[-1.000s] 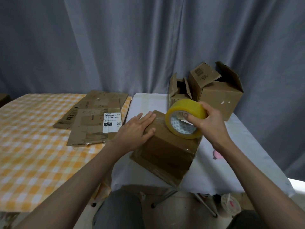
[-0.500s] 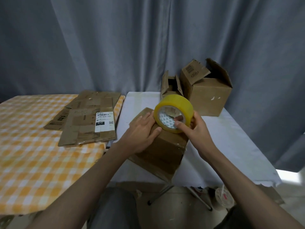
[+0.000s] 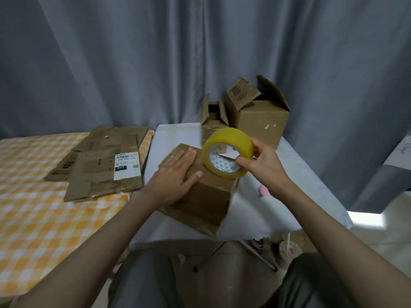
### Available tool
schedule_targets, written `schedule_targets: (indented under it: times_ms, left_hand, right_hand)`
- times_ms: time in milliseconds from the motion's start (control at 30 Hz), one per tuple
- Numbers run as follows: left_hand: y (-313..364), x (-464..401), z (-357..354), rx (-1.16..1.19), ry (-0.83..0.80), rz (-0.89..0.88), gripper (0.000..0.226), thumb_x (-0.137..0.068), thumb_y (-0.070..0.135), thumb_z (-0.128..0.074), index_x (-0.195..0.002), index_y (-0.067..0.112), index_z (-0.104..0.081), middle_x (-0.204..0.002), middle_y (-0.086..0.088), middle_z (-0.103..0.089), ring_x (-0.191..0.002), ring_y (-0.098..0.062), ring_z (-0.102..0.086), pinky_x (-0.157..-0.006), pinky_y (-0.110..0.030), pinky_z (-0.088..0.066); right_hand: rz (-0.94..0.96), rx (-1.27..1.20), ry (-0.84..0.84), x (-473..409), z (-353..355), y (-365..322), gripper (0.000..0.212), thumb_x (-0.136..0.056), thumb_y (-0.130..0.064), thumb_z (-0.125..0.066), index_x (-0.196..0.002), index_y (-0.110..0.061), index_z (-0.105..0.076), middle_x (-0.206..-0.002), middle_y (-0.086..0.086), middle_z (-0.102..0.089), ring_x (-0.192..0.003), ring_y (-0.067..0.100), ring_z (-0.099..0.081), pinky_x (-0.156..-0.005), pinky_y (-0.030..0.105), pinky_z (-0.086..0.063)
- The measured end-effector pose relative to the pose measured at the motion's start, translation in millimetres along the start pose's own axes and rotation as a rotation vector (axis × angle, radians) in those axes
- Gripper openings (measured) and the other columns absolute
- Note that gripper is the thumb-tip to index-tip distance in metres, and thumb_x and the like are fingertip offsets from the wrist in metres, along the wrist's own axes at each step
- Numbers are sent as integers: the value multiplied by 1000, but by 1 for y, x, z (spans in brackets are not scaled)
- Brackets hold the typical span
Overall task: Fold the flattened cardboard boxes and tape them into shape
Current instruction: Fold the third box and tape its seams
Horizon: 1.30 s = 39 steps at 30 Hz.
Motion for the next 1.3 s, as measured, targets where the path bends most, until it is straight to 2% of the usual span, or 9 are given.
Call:
schedule_targets:
  times_ms: [133,300,467,533,800,967,1100,1200,1300]
  left_hand:
    - [0,0,0,-30,-33,5,81,-91,68,-11,-159,25,-4,-166,8,-2,-152,-10,2,-124,-33,1]
    - [2,0,2,-48,-66,15,82,-89,69,-9,-159,26,-3,-166,8,1,-152,-10,4,-124,-34,1]
    - [2,-1,2,-60,-78,20,81,-90,69,-8,-159,27,-2,-166,9,3,-152,-9,5,-124,-35,2]
    - [2,-1,1,-62,-79,20,82,-89,70,-7,-159,27,-2,-166,9,3,-152,-9,5,-124,-34,3]
    - [0,0,1,-69,-61,18,81,-89,71,-6,-159,29,-1,-165,11,4,-151,-7,7,-122,-30,7]
    - [1,0,1,-63,-43,-7,81,-90,71,-5,-158,28,-1,-165,10,6,-150,-6,9,-121,-30,7]
    - [2,-3,5,-111,-44,-11,73,-94,62,-3,-157,25,4,-162,10,14,-149,-5,16,-119,-28,10]
    - [16,-3,14,-172,67,-105,58,-104,43,-19,-157,18,-21,-165,1,-13,-150,-17,-15,-122,-32,-12]
    - [30,0,21,-111,189,-86,47,-105,29,-33,-148,13,-43,-147,-5,-47,-124,-21,-41,-106,-34,-36]
  right_hand:
    - [39,109,23,7,22,-11,29,-69,-29,-67,-97,-34,-63,-73,-15,-64,-67,2,-59,-56,14,-45]
    - [151,366,69,18,40,-20,32,-68,-23,-63,-93,-40,-53,-71,-13,-57,-72,-7,-56,-52,8,-40]
    - [145,610,53,19,61,-9,40,-64,-21,-55,-103,-31,-60,-80,0,-64,-75,23,-58,-60,34,-49]
    - [112,624,22,22,61,0,42,-64,-21,-53,-105,-29,-61,-83,3,-66,-78,26,-59,-63,37,-52]
    - [30,630,-53,28,55,25,38,-71,-13,-69,-104,-30,-60,-83,-2,-62,-75,20,-54,-55,15,-35]
    - [-6,601,-94,35,43,32,36,-74,-7,-67,-105,-23,-57,-86,8,-66,-79,27,-60,-62,33,-49]
    - [-94,484,-84,43,27,38,30,-78,-6,-66,-104,-16,-54,-89,7,-62,-82,25,-57,-62,30,-42]
    - [-156,419,-34,45,15,40,29,-83,-10,-69,-107,-14,-53,-96,3,-57,-89,22,-55,-66,28,-40]
    - [-149,347,-9,45,-8,36,29,-88,-18,-70,-105,-14,-47,-98,1,-53,-92,20,-52,-65,20,-36]
Point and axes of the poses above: each hand's wrist, its own x-axis away from the middle knuckle, its own z-axis out of the back of the hand, y = z × x, the point moved 5 cm from there along -x, towards the middle knuckle
